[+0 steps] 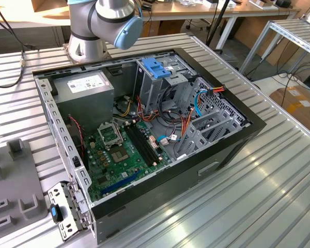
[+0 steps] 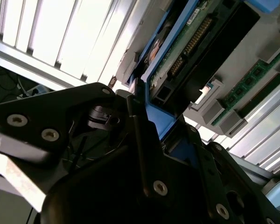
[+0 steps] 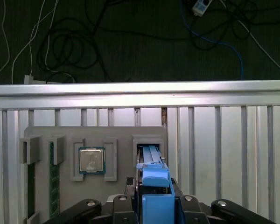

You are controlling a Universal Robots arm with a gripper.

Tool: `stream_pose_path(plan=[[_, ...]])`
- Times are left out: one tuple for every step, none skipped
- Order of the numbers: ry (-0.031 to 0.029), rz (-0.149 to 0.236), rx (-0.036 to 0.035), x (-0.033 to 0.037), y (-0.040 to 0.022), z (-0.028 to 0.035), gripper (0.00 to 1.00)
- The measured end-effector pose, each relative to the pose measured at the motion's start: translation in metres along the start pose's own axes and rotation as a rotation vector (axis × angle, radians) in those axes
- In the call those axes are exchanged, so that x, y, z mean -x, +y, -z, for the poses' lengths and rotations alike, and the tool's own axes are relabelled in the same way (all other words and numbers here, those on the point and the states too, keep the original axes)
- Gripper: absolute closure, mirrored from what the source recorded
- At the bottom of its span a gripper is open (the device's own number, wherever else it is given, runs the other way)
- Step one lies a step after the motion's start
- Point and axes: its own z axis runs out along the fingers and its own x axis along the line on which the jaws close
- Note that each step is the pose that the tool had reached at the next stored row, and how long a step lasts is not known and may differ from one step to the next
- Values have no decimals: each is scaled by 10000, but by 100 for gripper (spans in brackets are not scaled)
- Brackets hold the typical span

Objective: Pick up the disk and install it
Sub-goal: 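Pick up the disk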

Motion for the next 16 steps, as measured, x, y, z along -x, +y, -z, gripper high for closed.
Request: stream_pose_path(plan=[[-1, 0, -26, 0, 2, -1, 63], [-3, -1, -60, 0, 4, -3, 63], [-4, -1, -82, 0, 7, -3, 63], [-4, -1, -107, 0, 10, -2, 63], [-4, 0, -113, 0, 10, -2, 63], [-4, -1, -116, 0, 10, -1, 63], [-4, -1, -119, 0, 10, -2, 63], [-3, -1, -121, 0, 10, -2, 63], [-4, -1, -122, 0, 10, -2, 63], [-4, -1, -124, 0, 10, -1, 63], [-4, -1, -125, 0, 10, -2, 63], [-4, -1, -127, 0, 10, -2, 63], [-4, -1, -128, 0, 11, -2, 63], [-4, -1, -130, 0, 10, -1, 63], [-3, -1, -134, 0, 10, 2, 63], [2, -1, -133, 0, 10, 6, 63]])
